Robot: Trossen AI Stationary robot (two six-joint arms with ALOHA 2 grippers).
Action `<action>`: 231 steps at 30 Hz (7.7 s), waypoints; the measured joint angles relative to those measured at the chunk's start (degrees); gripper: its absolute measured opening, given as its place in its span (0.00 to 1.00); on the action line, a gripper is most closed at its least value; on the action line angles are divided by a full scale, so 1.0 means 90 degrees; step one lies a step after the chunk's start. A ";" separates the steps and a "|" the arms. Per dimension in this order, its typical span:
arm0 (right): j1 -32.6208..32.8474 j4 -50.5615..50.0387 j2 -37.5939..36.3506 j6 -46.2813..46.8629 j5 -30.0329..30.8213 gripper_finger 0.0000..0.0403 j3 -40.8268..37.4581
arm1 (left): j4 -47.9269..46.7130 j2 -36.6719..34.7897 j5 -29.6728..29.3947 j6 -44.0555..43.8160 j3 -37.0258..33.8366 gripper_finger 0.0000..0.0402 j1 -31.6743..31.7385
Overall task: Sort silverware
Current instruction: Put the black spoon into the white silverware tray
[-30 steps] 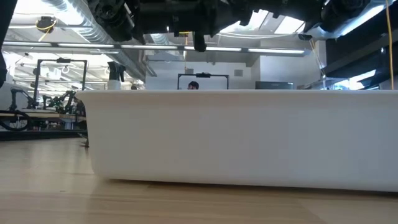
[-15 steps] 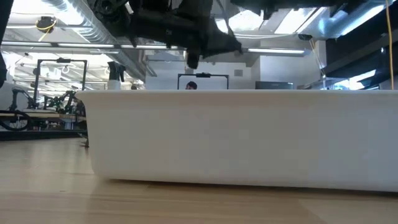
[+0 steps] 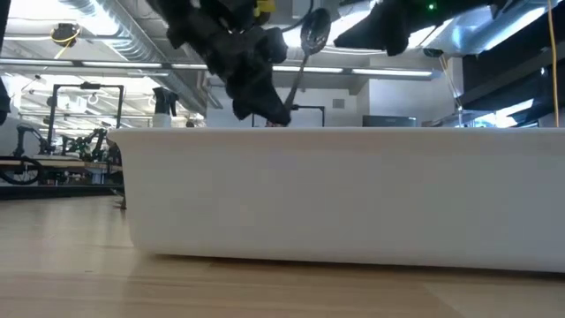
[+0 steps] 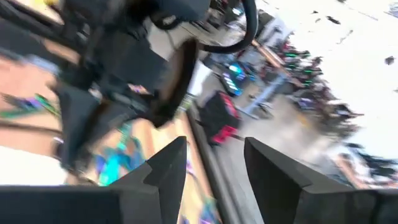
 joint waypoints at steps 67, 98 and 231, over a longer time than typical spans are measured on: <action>0.1341 -0.1262 0.2258 -0.4582 0.1678 0.00 0.1812 | -0.3429 0.1422 0.0962 0.0900 0.2008 0.00 0.0036; 0.1358 -0.3191 0.2276 -0.3196 0.2307 0.00 0.1823 | -0.3558 0.1425 0.0982 0.0978 0.2006 0.00 0.0024; 0.1350 -0.7436 0.1219 0.2120 0.3172 0.00 0.1812 | -0.5068 0.3790 0.1397 0.1777 0.4316 0.25 0.0145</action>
